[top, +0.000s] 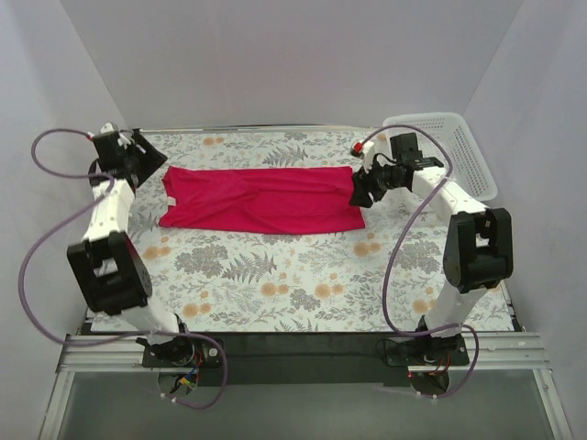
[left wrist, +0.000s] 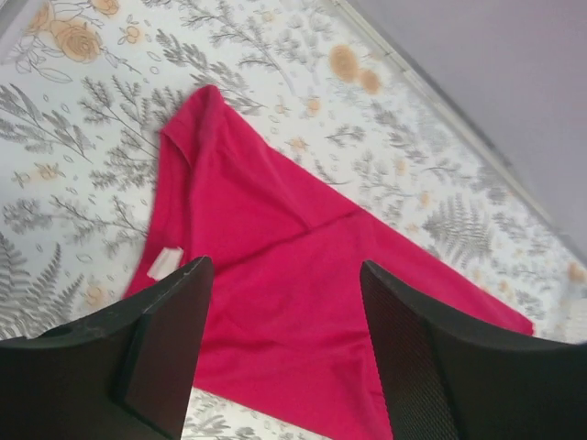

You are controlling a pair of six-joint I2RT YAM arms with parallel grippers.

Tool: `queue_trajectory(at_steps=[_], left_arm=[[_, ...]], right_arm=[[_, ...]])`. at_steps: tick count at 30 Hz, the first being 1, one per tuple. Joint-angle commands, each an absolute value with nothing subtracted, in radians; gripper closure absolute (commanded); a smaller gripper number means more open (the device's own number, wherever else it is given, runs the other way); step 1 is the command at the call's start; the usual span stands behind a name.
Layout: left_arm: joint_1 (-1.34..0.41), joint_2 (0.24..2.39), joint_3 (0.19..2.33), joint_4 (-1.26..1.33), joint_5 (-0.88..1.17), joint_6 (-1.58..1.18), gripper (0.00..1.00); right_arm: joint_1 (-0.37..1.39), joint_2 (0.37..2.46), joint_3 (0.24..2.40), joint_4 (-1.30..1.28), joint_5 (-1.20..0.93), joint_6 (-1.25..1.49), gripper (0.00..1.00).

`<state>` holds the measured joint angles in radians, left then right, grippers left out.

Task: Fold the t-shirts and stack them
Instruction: Fold the tshirt

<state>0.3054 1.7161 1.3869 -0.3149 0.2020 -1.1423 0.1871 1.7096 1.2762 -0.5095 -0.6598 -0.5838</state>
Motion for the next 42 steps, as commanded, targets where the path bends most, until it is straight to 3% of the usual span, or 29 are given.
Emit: queue_trajectory(at_steps=[1,4,7,9,12,23,35,42], left_arm=[[0.302,1.501,1.106,-0.276,0.186,-1.231,0.38],[0.307,1.327,0.915,-0.246,0.213,-1.36,0.37],[0.308,1.238,0.753,-0.261,0.241,-1.448,0.39],[0.308,1.223,0.698,-0.261,0.262,-1.514,0.41],[0.308,1.244,0.69,-0.244,0.232,-1.546,0.42],[0.327,1.537,0.818,-0.221,0.091,-1.634,0.46],[0.341,1.675,0.91,-0.222,0.012,-1.612,0.47],[0.36,1.727,0.931,-0.203,0.012,-1.572,0.77]], right_arm=[[0.221,1.807,1.449,-0.399,-0.531,-0.373,0.47],[0.258,1.868,1.528,-0.44,-0.548,-0.405,0.47],[0.281,1.868,1.53,-0.612,-0.653,-0.673,0.46],[0.285,1.803,1.414,-0.655,-0.698,-0.907,0.38],[0.307,1.708,1.289,-0.638,-0.658,-1.121,0.38],[0.307,1.675,1.195,-0.535,-0.599,-1.02,0.41],[0.308,1.686,1.141,-0.52,-0.485,-1.213,0.42],[0.319,1.707,1.134,-0.515,-0.453,-1.334,0.43]])
